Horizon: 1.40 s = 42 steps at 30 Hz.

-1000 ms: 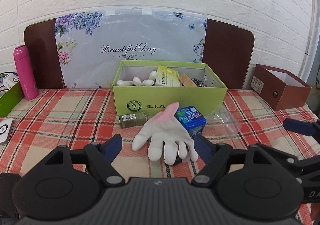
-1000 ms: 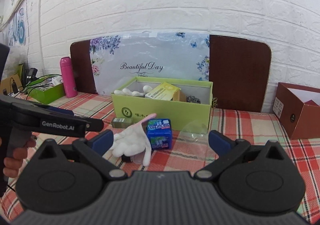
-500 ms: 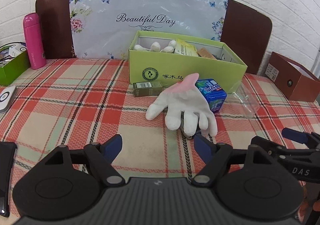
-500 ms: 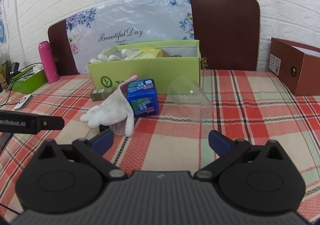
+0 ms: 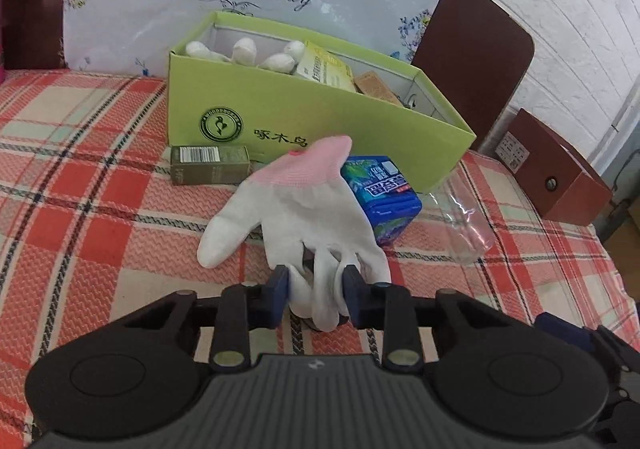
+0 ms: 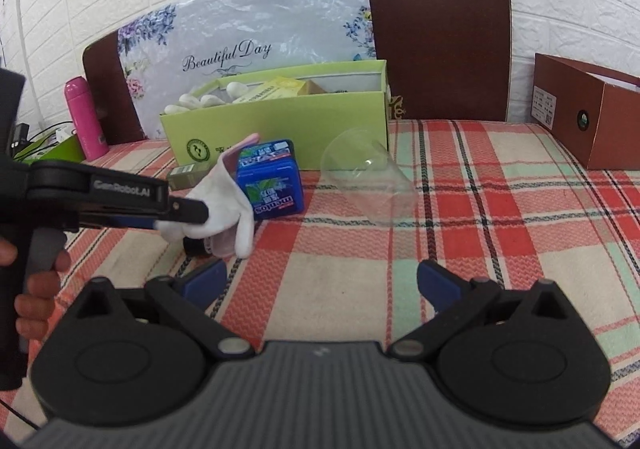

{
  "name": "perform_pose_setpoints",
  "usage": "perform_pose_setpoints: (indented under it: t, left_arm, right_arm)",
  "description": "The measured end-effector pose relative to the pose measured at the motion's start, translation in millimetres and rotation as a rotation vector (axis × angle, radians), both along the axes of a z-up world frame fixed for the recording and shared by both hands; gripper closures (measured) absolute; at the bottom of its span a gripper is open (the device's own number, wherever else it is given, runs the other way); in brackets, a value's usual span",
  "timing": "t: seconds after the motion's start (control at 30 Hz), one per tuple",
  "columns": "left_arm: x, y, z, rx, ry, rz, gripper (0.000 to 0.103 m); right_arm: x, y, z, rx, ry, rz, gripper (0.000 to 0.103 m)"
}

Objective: Organize objects
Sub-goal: 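Withdraw both tools and grasp the second white glove with left tool, then lift the glove with left tool while right grasps the black tape roll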

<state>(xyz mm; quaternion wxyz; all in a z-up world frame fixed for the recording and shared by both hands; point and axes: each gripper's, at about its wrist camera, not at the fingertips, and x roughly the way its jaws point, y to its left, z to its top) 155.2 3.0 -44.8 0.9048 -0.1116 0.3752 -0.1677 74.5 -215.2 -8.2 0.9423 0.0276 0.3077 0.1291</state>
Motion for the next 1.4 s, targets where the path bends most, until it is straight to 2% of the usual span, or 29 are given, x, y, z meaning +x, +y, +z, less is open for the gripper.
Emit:
perform_pose_setpoints:
  t: [0.03, 0.1, 0.17, 0.27, 0.37, 0.47, 0.57, 0.6, 0.67, 0.7, 0.73, 0.8, 0.83, 0.87, 0.93, 1.07, 1.17, 1.2, 1.23, 1.27, 1.3, 1.4]
  left_arm:
    - [-2.3, 3.0, 1.8, -0.009, -0.003, -0.006, 0.093]
    - [-11.5, 12.9, 11.0, -0.031, -0.015, -0.009, 0.096]
    - [-27.1, 25.6, 22.5, -0.04, -0.036, -0.024, 0.096]
    - [-57.4, 45.7, 34.4, -0.002, -0.057, -0.05, 0.096]
    - [-86.2, 64.7, 28.7, 0.083, -0.04, -0.044, 0.096]
    - [-101.7, 83.3, 10.2, 0.133, 0.009, -0.007, 0.096]
    - [-110.0, 95.4, 0.6, 0.132, 0.006, 0.037, 0.094]
    - [-110.4, 99.1, 0.8, 0.122, 0.006, 0.043, 0.091]
    - [-111.5, 103.8, 3.4, 0.1, -0.007, 0.044, 0.078]
    - [-112.3, 105.0, 5.9, 0.095, -0.021, 0.052, 0.066]
    - [-112.3, 105.0, 8.4, 0.098, -0.038, 0.065, 0.048]
    - [-110.3, 103.0, 14.0, 0.111, -0.081, 0.093, 0.033]
    - [-108.6, 101.7, 16.9, 0.113, -0.108, 0.098, 0.032]
    - [-104.9, 100.4, 18.4, 0.111, -0.129, 0.095, 0.031]
    - [-90.0, 95.3, 17.5, 0.117, -0.141, 0.079, 0.023]
    - [-51.7, 75.8, 2.5, 0.168, -0.056, 0.02, 0.022]
    - [-40.6, 57.5, -6.5, 0.189, -0.005, -0.035, 0.022]
    - [-42.6, 50.4, -8.8, 0.183, 0.005, -0.063, 0.026]
    - [-47.0, 44.2, -8.8, 0.17, 0.0, -0.093, 0.038]
    - [-50.9, 39.2, -8.4, 0.158, -0.002, -0.122, 0.043]
    - [-57.0, 34.0, -8.5, 0.151, -0.004, -0.146, 0.046]
    - [-66.7, 30.8, -7.4, 0.174, -0.017, -0.124, 0.046]
  right_arm:
    - [0.0, 0.8, -0.3, 0.001, 0.0, 0.003, 0.0]
    - [0.0, 3.0, -0.7, 0.006, 0.0, 0.015, 0.0]
    - [0.6, 6.0, -1.1, 0.009, 0.001, 0.031, 0.0]
    - [1.9, 14.1, -2.4, 0.009, -0.004, 0.072, 0.0]
    - [3.6, 27.6, -4.3, 0.008, -0.008, 0.125, 0.001]
    - [7.4, 49.4, -7.4, -0.012, -0.006, 0.176, 0.01]
    - [16.2, 72.7, -11.0, -0.03, -0.001, 0.213, 0.02]
    - [19.4, 80.4, -12.2, -0.033, 0.002, 0.224, 0.022]
    - [25.2, 92.6, -13.1, -0.034, 0.004, 0.237, 0.026]
    - [29.1, 99.2, -13.4, -0.037, -0.002, 0.238, 0.027]
    - [32.1, 103.7, -14.0, -0.042, -0.007, 0.237, 0.032]
    - [38.8, 110.0, -16.8, -0.06, -0.004, 0.216, 0.052]
    - [41.8, 110.2, -18.3, -0.065, 0.008, 0.202, 0.072]
    - [43.9, 107.3, -19.7, -0.057, 0.021, 0.189, 0.085]
    - [40.2, 96.5, -18.2, -0.023, 0.031, 0.186, 0.085]
    - [21.1, 78.1, -13.4, -0.013, 0.044, 0.215, 0.085]
    - [8.4, 63.4, -12.1, -0.011, 0.054, 0.205, 0.085]
    - [6.0, 59.7, -11.7, -0.009, 0.056, 0.197, 0.085]
    - [3.9, 57.1, -11.5, -0.008, 0.056, 0.193, 0.085]
    - [2.6, 55.1, -11.5, -0.005, 0.057, 0.193, 0.085]
    - [1.9, 54.2, -11.6, -0.002, 0.059, 0.195, 0.085]
    - [0.5, 57.2, -12.5, -0.014, 0.053, 0.212, 0.081]
